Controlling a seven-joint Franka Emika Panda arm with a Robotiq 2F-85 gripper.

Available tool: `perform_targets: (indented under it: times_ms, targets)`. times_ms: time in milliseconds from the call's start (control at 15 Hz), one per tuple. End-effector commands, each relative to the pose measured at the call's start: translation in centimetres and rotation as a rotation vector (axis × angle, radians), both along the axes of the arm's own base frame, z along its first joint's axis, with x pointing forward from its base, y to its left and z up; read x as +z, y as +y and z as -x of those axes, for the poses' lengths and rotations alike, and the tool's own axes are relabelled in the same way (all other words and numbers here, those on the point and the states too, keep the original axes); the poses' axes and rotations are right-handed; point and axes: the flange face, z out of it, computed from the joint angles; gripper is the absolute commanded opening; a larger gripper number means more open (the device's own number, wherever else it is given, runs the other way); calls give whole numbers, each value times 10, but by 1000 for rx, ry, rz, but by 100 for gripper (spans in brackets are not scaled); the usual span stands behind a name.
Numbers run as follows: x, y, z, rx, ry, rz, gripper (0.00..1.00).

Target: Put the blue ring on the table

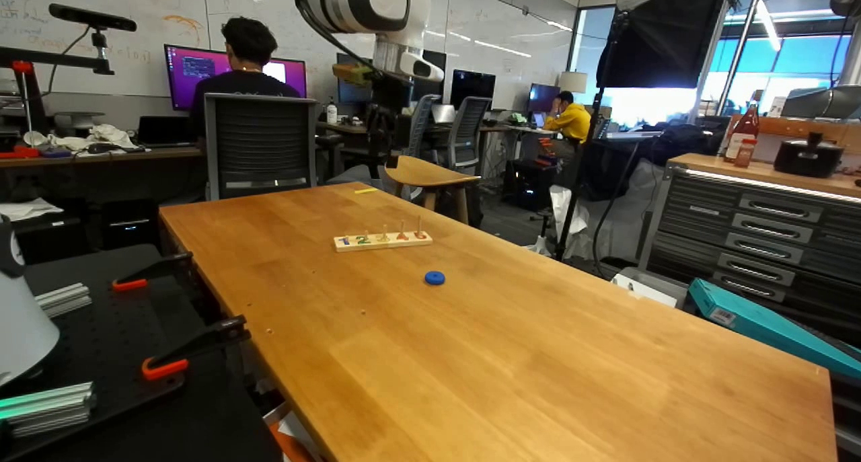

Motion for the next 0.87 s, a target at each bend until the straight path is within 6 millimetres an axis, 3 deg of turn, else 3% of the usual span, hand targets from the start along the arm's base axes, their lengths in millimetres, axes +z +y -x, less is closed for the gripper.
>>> perform_targets:
  times_ms: [0,200,267,400,800]
  targets:
    - [48,0,27,102,19,-10,100]
    - [72,-4,36,137,15,-3,100]
    - [56,0,24,105,15,-7,100]
    - [66,0,29,115,10,-7,100]
    - [64,-1,31,120,16,-8,100]
